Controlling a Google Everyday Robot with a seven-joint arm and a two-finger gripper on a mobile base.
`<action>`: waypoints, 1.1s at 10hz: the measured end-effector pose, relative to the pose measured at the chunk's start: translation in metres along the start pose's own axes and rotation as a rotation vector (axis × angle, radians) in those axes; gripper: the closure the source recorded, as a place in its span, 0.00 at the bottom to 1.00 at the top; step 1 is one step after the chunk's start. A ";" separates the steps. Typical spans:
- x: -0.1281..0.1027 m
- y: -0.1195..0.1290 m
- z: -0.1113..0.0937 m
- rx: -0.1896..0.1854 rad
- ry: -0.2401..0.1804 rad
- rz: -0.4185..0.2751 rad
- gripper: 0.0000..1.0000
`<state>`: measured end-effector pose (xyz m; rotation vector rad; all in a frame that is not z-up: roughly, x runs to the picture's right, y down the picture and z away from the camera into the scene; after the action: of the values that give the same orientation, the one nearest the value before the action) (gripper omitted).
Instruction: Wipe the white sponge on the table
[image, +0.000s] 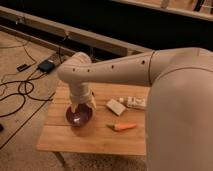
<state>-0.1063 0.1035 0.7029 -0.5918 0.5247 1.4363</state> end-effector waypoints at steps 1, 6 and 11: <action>0.000 0.000 0.000 0.000 0.000 0.000 0.35; 0.000 0.000 0.000 0.000 0.000 0.000 0.35; -0.022 -0.019 0.009 -0.007 0.017 -0.043 0.35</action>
<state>-0.0890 0.0917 0.7252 -0.6183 0.5179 1.3938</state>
